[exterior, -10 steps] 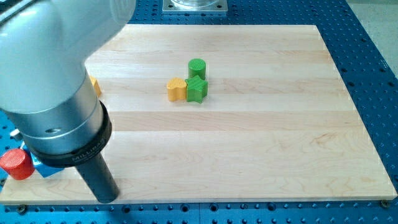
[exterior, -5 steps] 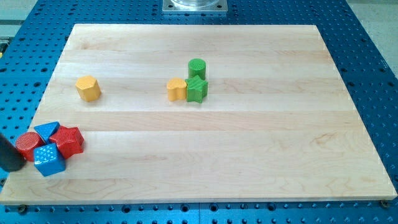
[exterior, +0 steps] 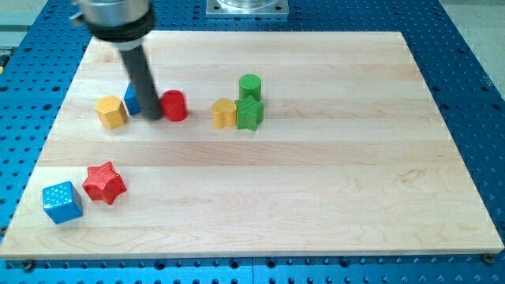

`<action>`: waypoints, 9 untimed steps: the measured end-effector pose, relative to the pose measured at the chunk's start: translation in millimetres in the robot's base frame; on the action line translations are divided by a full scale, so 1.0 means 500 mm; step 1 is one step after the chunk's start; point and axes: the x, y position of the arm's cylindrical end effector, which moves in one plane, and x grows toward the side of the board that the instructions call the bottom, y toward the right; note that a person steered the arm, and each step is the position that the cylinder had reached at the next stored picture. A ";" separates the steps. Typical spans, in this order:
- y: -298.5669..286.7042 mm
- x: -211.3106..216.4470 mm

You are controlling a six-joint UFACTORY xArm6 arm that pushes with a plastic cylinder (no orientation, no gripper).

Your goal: Push the red circle to the top center

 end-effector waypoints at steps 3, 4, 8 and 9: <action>0.052 0.100; 0.152 0.159; 0.293 -0.111; 0.318 -0.212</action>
